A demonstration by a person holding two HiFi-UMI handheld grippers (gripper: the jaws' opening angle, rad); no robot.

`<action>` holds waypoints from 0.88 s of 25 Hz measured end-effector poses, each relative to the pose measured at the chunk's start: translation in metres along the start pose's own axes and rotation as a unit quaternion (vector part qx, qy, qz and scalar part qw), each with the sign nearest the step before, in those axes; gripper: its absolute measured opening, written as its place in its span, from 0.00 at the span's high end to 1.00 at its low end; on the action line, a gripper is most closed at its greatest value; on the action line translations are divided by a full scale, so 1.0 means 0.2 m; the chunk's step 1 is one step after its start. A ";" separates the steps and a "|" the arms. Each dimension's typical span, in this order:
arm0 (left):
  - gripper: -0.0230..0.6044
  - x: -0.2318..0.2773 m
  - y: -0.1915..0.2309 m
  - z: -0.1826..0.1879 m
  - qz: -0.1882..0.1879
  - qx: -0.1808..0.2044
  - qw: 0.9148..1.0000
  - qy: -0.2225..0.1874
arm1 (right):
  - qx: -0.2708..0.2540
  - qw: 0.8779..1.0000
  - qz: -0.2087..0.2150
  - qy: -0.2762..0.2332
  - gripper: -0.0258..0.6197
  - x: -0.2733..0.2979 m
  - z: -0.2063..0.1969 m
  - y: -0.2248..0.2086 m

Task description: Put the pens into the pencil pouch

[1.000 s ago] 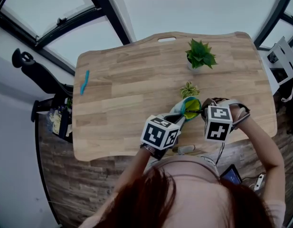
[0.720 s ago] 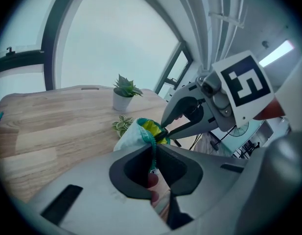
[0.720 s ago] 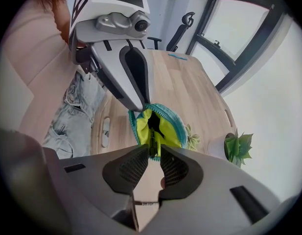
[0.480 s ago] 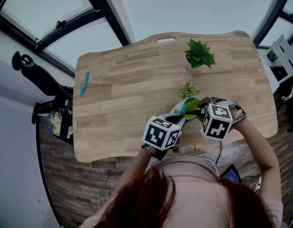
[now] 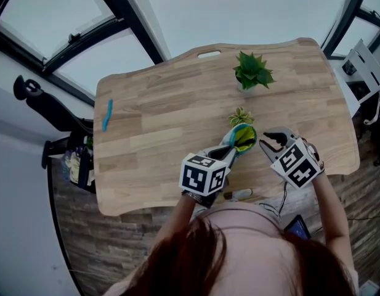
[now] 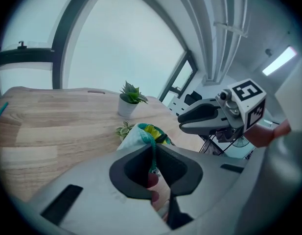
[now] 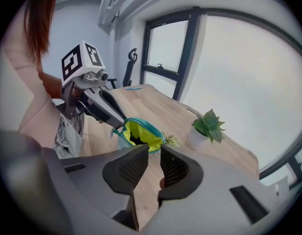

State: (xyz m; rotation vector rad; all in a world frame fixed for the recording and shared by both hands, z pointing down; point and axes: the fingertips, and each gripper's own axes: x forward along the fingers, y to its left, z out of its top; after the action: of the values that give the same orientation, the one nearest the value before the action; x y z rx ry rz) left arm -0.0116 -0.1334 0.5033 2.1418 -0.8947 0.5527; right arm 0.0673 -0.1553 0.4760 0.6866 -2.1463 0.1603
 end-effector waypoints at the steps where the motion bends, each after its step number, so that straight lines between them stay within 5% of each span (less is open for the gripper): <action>1: 0.93 0.00 0.00 0.01 0.000 0.001 1.000 -0.004 | 0.014 1.000 -0.009 -0.005 0.85 -0.01 -0.02 -0.02; 15: 0.93 -0.01 0.00 0.05 0.009 -0.014 0.999 -0.032 | 0.170 0.974 -0.147 -0.002 0.88 -0.14 -0.48 -0.26; 22: 0.93 -0.01 0.02 0.07 0.016 -0.021 0.999 -0.042 | 0.205 0.960 -0.187 0.037 0.88 -0.15 -0.75 -0.31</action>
State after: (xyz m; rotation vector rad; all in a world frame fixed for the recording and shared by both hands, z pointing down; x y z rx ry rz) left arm -0.0154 -0.1447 0.4957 2.1296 -0.9812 0.4585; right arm 0.2200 -0.1439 0.5395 1.2916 -1.8859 0.4263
